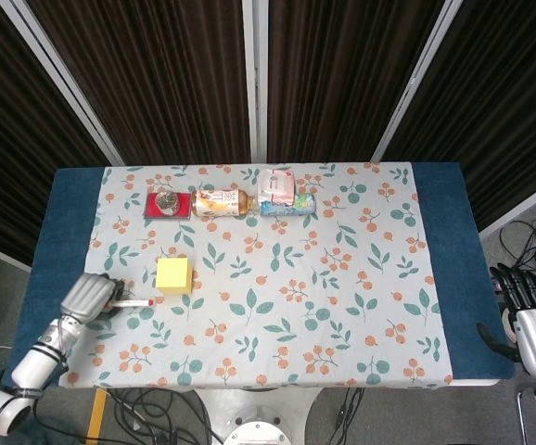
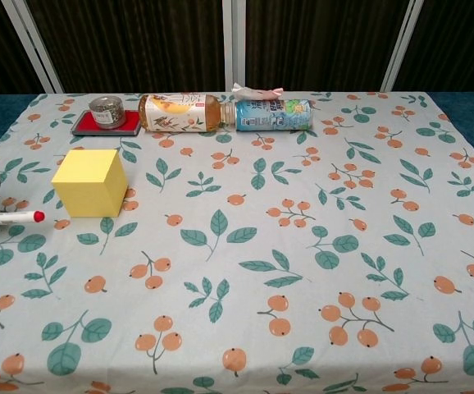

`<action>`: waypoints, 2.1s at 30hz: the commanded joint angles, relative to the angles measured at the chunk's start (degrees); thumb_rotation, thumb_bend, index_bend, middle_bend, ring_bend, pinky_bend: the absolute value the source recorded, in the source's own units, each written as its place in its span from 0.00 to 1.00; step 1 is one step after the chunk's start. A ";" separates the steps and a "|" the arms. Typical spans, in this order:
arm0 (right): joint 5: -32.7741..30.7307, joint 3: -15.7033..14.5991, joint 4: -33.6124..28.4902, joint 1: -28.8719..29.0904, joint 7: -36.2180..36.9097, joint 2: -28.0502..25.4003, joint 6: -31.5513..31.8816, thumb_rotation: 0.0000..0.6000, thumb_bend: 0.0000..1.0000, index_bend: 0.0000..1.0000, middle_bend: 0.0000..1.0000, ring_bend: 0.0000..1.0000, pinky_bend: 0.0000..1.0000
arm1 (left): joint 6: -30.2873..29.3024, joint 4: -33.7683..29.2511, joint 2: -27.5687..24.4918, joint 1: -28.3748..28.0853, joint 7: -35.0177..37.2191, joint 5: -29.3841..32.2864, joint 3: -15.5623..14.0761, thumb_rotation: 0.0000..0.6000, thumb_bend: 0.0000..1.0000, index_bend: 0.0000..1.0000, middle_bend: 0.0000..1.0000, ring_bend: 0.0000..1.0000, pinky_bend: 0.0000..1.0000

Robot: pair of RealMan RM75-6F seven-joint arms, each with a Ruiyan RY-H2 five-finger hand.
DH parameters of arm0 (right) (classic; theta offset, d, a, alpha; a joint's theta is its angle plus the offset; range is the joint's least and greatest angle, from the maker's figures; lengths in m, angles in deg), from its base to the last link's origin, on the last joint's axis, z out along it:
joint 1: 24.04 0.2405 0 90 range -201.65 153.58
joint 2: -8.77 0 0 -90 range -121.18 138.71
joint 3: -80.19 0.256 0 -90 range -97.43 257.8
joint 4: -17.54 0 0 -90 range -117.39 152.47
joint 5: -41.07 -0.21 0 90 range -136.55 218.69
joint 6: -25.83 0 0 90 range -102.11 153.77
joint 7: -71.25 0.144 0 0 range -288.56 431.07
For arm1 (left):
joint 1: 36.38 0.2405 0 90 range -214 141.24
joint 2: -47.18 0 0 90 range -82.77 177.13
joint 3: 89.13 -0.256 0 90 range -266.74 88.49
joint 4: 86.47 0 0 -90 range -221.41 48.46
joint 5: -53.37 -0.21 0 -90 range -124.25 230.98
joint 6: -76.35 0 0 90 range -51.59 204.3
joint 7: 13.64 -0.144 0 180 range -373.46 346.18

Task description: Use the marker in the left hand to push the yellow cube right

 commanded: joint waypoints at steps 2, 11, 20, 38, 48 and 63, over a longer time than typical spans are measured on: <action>0.21 -0.10 0.07 -0.06 -0.10 0.15 0.14 1.00 0.20 0.00 0.06 0.00 0.00 | 0.25 3.07 -0.09 0.22 1.45 1.68 1.31 1.00 0.46 0.70 0.73 0.52 0.63; 0.06 -0.08 -0.10 -0.30 -0.25 0.04 0.44 1.00 0.20 0.00 0.06 0.00 0.00 | 4.93 9.23 2.69 -3.48 1.87 2.56 2.99 1.00 0.46 0.70 0.73 0.52 0.63; -0.38 0.13 -0.04 -0.25 -0.10 -0.10 0.19 1.00 0.20 0.00 0.06 0.00 0.00 | 6.77 9.57 4.62 -7.09 -0.10 0.82 2.93 1.00 0.46 0.70 0.73 0.52 0.63; -0.17 -0.13 0.48 -0.58 0.27 0.11 0.46 1.00 0.20 0.00 0.06 0.00 0.00 | 11.14 3.00 6.19 -12.90 -7.42 3.04 5.83 1.00 0.46 0.70 0.73 0.52 0.63; -0.23 -0.18 0.55 -0.54 0.45 0.02 0.21 1.00 0.20 0.00 0.06 0.00 0.00 | 13.07 -1.11 8.20 -16.63 -11.61 4.45 7.94 1.00 0.46 0.70 0.73 0.52 0.63; -0.31 -0.02 1.03 -0.13 1.17 -0.06 -0.40 1.00 0.20 0.00 0.06 0.00 0.00 | 16.87 -7.11 10.17 -21.22 -19.73 8.22 10.05 1.00 0.46 0.70 0.73 0.52 0.63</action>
